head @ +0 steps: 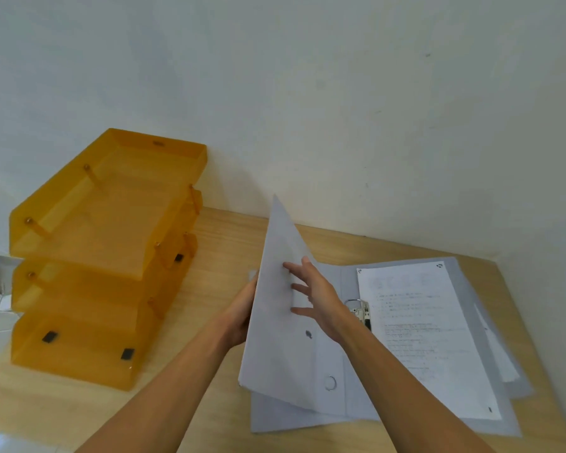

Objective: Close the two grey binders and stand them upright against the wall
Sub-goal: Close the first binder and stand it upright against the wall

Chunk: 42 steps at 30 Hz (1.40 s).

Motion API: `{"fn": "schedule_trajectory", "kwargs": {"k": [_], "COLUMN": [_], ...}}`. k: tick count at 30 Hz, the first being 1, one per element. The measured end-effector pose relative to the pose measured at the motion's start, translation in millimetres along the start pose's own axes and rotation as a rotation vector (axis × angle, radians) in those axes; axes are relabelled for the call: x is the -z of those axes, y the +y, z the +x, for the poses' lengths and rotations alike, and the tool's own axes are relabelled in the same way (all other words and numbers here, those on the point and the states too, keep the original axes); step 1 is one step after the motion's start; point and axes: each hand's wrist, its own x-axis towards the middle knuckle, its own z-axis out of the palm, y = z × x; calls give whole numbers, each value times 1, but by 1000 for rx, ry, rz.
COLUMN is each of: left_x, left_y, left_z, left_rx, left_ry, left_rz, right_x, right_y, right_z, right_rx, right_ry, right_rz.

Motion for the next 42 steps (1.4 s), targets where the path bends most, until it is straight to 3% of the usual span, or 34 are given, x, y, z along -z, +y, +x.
{"fn": "schedule_trajectory", "kwargs": {"k": [6,15,19,25,29,32,37,42], "left_x": [-75,-130,-130,-93,-55,-43,-56,-63], "left_y": [-27,-81,-93,-104,-108,-114,-122,-126], "left_z": [16,52,59,52,41,32,24,19], "left_rx": [71,135,119,28,37,76,134,167], "left_ry": [-54,113,207,456,615,620,579,573], "left_rz": [149,345,333,352,362,360,340,348], "right_x": [58,156,177,177,186,202,229,236], "right_y": [-14,-12,-8,-15,4,33,79,107], "right_z": [-32,-77,-79,-69,-57,-52,-43,-33], "right_rx": [7,-30,-4,-24,-75,-74,-46,-34], "right_ry": [-25,-15,23,-91,-65,49,301,247], "right_rz": [101,-26,-158,-94,31,33,-169,-311]}}
